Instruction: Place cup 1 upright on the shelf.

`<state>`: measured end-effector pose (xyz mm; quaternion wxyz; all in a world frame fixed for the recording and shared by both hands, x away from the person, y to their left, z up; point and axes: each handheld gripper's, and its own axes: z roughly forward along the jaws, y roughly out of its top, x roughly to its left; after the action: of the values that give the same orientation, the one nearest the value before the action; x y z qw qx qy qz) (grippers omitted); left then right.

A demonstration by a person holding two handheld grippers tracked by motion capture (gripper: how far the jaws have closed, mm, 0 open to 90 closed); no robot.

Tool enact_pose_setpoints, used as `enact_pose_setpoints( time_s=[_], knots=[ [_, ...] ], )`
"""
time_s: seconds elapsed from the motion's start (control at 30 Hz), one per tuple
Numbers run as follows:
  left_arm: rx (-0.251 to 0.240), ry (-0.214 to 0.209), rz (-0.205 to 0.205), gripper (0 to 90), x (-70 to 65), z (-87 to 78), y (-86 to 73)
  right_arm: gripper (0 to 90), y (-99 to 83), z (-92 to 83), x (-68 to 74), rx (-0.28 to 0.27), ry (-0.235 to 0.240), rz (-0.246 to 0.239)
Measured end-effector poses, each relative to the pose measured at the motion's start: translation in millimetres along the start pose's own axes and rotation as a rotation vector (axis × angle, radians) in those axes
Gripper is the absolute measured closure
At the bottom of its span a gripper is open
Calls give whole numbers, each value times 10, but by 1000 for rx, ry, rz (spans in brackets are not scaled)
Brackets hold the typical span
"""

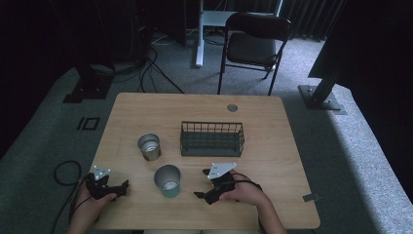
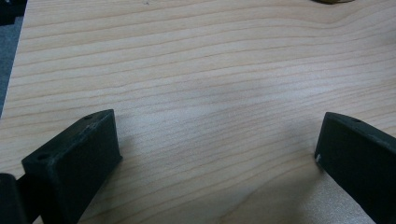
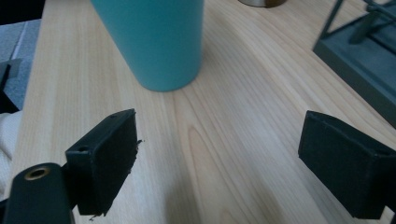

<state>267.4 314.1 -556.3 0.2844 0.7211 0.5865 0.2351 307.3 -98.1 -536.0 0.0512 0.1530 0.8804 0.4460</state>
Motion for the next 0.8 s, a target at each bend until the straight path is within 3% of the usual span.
enact_pose_setpoints(
  time_s=[0.37, 0.8],
  knots=[
    [0, 0, 0, 4, 0, 0, 0, 116, 159, 158, 100, -21, 45, -45],
    [0, 0, 0, 4, 0, 0, 0, 116, 281, 320, 185, -50, 79, -61]
  ],
)
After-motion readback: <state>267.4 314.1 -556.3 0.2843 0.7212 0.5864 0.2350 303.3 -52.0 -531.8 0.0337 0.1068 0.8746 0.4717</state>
